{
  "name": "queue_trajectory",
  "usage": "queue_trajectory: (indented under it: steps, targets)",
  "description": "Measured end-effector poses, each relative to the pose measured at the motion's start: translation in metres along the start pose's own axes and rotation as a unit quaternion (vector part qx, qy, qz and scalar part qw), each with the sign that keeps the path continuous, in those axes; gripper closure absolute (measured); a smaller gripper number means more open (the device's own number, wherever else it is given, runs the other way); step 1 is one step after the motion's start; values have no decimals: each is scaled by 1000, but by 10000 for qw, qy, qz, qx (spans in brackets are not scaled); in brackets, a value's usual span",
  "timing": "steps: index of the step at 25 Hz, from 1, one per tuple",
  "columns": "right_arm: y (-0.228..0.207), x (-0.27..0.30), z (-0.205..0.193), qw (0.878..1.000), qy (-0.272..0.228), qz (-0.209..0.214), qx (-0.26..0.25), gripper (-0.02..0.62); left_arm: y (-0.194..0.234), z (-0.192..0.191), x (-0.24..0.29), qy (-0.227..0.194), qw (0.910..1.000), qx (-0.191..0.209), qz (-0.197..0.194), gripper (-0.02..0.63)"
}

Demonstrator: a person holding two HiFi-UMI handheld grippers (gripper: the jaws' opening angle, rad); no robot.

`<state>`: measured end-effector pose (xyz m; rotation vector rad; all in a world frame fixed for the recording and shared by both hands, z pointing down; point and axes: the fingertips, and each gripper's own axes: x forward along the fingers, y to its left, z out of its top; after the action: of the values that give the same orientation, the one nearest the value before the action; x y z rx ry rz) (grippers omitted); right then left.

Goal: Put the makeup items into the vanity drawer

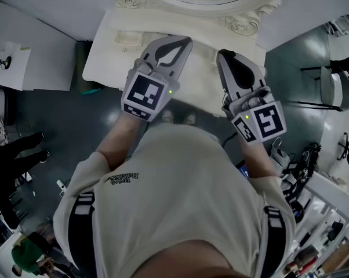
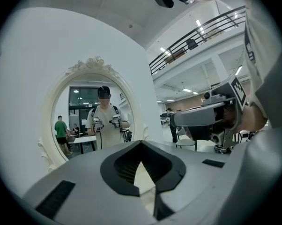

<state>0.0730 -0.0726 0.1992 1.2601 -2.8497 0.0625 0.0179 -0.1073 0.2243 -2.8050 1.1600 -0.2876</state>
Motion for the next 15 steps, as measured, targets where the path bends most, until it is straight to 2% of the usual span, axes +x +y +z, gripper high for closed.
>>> queue_trajectory:
  steps: [5,9,15]
  targets:
    - [26,-11,23,9992,-317,224,-87,591,2,3,-27,-48,9998,11,201,591]
    - [36,-17,27,9983,-373,196,-401,591,0,2,-42,-58,9996,-9,293,592]
    - [37,-20,26,9982,-381,115,-460,594,1,-2,-48,-101,9995,-80,284,592]
